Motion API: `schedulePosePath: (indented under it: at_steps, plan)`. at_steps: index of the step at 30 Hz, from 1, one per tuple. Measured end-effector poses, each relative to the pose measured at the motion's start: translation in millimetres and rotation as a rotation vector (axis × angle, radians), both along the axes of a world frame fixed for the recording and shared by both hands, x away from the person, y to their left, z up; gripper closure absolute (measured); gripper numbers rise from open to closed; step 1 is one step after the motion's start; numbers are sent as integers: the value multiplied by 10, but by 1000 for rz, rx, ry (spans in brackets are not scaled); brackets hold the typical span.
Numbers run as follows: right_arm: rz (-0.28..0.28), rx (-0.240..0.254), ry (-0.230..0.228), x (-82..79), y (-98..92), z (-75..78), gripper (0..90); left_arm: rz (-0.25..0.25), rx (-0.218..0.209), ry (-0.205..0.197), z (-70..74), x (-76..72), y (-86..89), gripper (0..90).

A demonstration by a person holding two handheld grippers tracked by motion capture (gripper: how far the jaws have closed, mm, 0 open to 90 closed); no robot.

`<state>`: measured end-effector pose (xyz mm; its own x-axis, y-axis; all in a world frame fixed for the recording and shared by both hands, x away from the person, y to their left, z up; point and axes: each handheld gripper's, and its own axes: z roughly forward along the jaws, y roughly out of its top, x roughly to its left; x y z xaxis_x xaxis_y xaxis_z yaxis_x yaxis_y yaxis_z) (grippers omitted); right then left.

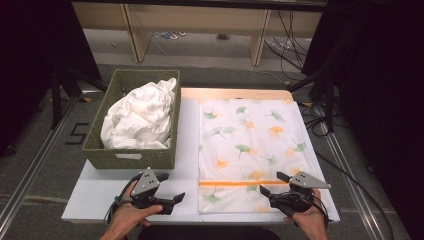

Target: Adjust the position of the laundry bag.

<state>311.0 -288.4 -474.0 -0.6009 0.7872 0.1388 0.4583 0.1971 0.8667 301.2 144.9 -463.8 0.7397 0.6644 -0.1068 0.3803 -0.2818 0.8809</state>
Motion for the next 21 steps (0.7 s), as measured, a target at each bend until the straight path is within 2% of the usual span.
schedulePosePath:
  at_steps: [1, 2, 3, 4, 5, 6, 7, 9, 10, 12, 13, 14, 15, 17, 18, 19, 21]
  plan:
    - [7, 22, -15, 16, 7, -18, 171, 0, 0, 0, 0, 0, 0, 169]
    - [7, 22, -15, 16, 7, -18, 171, -1, 4, -1, -1, 3, 1, 169]
    - [-6, 0, -31, 14, -11, -11, 171, -3, 9, 0, -1, 2, 2, 169]
    - [-17, 2, -10, -3, -10, -1, 171, -2, 8, 1, -2, -1, 1, 169]
    - [-2, 0, -2, 6, -18, 1, 171, 0, 7, 0, -3, -3, 0, 168]
    - [-2, 20, -13, 16, -5, -15, 171, -1, 3, 0, -4, -3, 0, 167]
    - [-2, 20, -13, 16, -5, -15, 171, -1, 3, 0, -4, -3, 0, 166]
    - [8, 4, -65, 44, -12, -24, 173, 2, 0, 1, -4, -15, 0, 166]
    - [-3, -22, -47, 27, -19, -4, 173, -1, 2, 0, -4, -19, 2, 166]
    - [-8, -17, -63, 32, -11, -8, 175, -7, 1, 2, -4, -24, 6, 166]
    - [-5, -4, -49, 31, -1, -9, 175, -11, 12, -12, 1, -25, 11, 166]
    - [4, -7, -54, 38, 0, -9, 176, -9, 4, -17, 0, -33, 6, 166]
    - [-1, -8, -47, 35, -2, 2, 180, -16, 21, -19, 4, -32, 21, 166]
    - [-4, -15, -56, 40, -3, 0, 184, -14, 12, -13, 1, -34, 18, 166]
    - [-1, -15, -52, 40, -11, 5, 189, -5, -19, 13, -12, -37, -7, 166]
    - [-25, -10, -60, 38, -14, 2, 190, -5, -19, 13, -12, -37, -7, 166]
    - [-28, -26, -71, 54, -40, 2, 194, -17, -11, 13, -21, -33, -46, 170]
